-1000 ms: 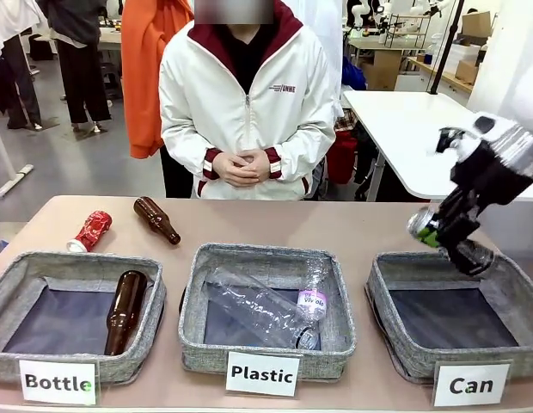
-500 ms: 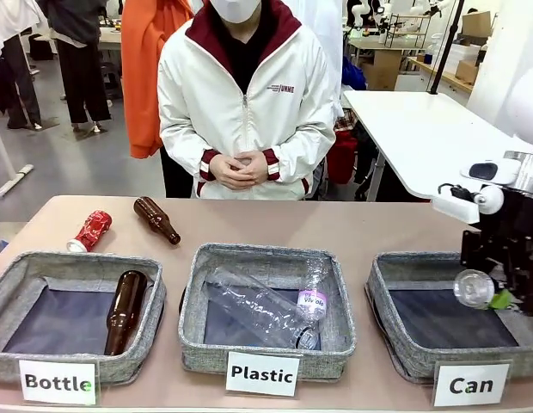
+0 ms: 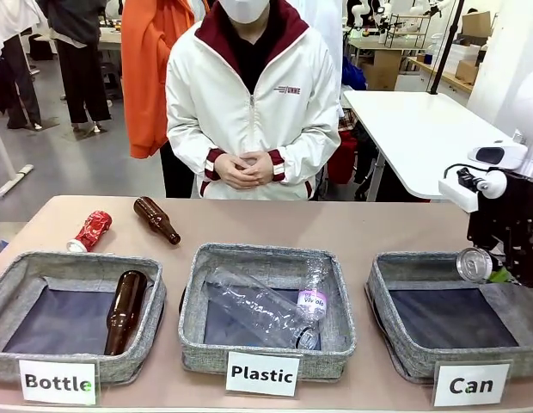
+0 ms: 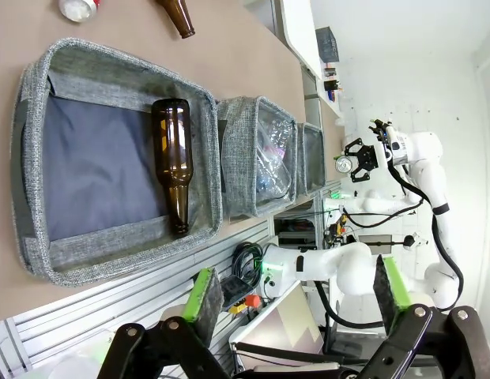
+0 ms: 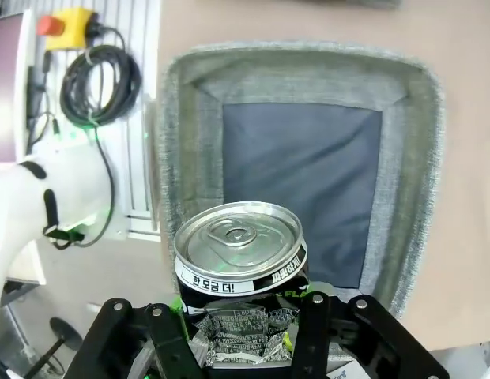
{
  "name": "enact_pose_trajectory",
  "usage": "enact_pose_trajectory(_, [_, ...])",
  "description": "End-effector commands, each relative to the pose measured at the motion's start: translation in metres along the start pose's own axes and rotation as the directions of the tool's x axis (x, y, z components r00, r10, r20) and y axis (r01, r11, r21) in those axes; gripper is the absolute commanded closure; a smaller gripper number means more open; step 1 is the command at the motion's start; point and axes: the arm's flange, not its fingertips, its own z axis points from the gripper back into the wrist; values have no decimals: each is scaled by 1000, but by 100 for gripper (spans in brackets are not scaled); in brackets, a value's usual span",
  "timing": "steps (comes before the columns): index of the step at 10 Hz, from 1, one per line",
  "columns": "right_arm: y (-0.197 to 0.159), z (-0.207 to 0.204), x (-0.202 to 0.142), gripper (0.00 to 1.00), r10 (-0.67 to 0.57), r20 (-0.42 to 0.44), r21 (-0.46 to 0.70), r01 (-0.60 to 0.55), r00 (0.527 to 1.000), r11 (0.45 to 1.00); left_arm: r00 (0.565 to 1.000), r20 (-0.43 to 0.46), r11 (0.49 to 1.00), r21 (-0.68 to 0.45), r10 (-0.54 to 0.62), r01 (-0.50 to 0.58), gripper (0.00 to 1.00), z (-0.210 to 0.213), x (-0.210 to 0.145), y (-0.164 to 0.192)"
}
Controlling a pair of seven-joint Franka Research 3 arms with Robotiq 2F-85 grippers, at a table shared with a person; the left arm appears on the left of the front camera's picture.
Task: Sort the can waste into the basket.
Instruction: Pick up the can waste from the table and place it in the right Fabric basket.
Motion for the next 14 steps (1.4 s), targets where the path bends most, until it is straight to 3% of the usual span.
enact_pose_trajectory(1, [1, -6, 2, 57, -38, -17, -11, 38, 999, 999, 1000, -7, 1000, 4, 10, -10, 0, 1, -4, -2])
enact_pose_trajectory(2, [-2, -5, 1, 25, -50, -20, -12, 50, 999, 999, 1000, -7, 1000, 4, 10, -10, 0, 1, -4, -2])
enact_pose_trajectory(3, [-1, -11, 6, 2, -50, -27, -3, 50, 998, 999, 1000, -7, 1000, 4, 10, -10, 0, 1, -4, -2])
enact_pose_trajectory(7, [-2, -9, 4, 0, -78, 14, -53, 78, 997, 996, 1000, -7, 1000, 4, 10, -10, 0, 1, -4, -2])
enact_pose_trajectory(8, [-3, -7, 3, 0, -101, 44, -70, 104, 994, 992, 1000, -7, 1000, 4, 10, -10, 0, 1, -4, -2])
enact_pose_trajectory(9, [-5, -2, 2, 0, -158, 143, -81, 171, 977, 982, 1000, -7, 1000, 4, 10, -10, 0, 1, -4, -2])
enact_pose_trajectory(10, [-4, 5, 2, 0, -261, 309, -12, 278, 915, 960, 1000, -7, 1000, 4, 10, -10, 0, 1, -4, -2])
enact_pose_trajectory(11, [1, 13, -2, 0, -361, 493, 121, 349, 791, 929, 1000, -7, 1000, 4, 10, -10, 0, 1, -4, -2])
enact_pose_trajectory(12, [9, 21, -10, 0, -425, 608, 180, 405, 670, 896, 1000, -7, 1000, 4, 10, -10, 0, 1, -4, -2])
enact_pose_trajectory(13, [17, 25, -22, 0, -567, 672, 345, 476, 476, 809, 1000, -7, 1000, 4, 10, -10, 0, 1, -4, -2])
enact_pose_trajectory(14, [23, 26, -36, 0, -590, 749, 472, 380, 303, 795, 1000, -7, 1000, 4, 10, -10, 0, 1, -4, -2])
